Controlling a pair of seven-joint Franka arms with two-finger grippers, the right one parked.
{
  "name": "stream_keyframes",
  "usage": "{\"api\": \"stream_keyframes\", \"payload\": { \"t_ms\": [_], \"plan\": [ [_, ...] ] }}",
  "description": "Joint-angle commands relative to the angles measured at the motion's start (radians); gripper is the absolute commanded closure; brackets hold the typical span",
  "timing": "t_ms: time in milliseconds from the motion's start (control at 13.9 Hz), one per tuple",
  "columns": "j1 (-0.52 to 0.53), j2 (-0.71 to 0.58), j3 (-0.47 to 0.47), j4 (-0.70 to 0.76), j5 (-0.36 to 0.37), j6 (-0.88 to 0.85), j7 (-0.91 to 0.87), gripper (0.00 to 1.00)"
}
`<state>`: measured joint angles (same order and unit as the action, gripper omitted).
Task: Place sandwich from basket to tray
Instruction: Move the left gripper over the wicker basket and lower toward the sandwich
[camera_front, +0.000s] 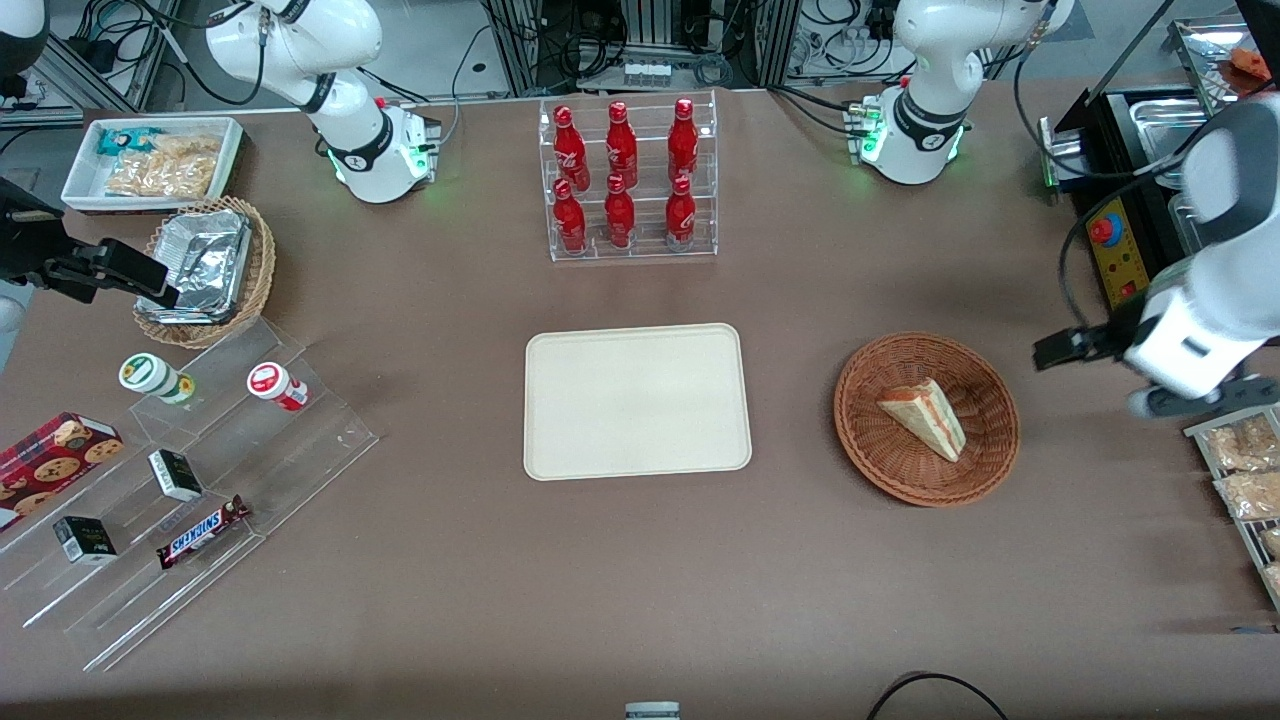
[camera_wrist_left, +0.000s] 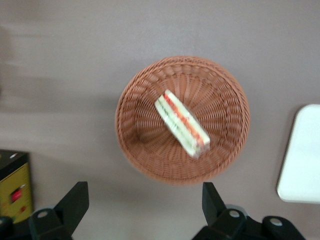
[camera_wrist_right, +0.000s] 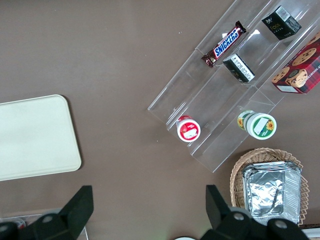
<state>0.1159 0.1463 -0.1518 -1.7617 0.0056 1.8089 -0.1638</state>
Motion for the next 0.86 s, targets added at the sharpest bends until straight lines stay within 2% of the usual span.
{"api": "stream_keyframes", "payload": {
  "t_ms": [0,360,648,792],
  "plan": [
    [-0.037,-0.036,-0.009,-0.157,0.007,0.169,-0.133,0.0],
    [-0.105,-0.001,-0.011,-0.306,0.007,0.374,-0.501,0.0],
    [-0.107,0.007,-0.011,-0.349,0.008,0.385,-0.709,0.0],
    [-0.105,0.028,-0.009,-0.346,0.004,0.404,-0.755,0.0]
  ]
}}
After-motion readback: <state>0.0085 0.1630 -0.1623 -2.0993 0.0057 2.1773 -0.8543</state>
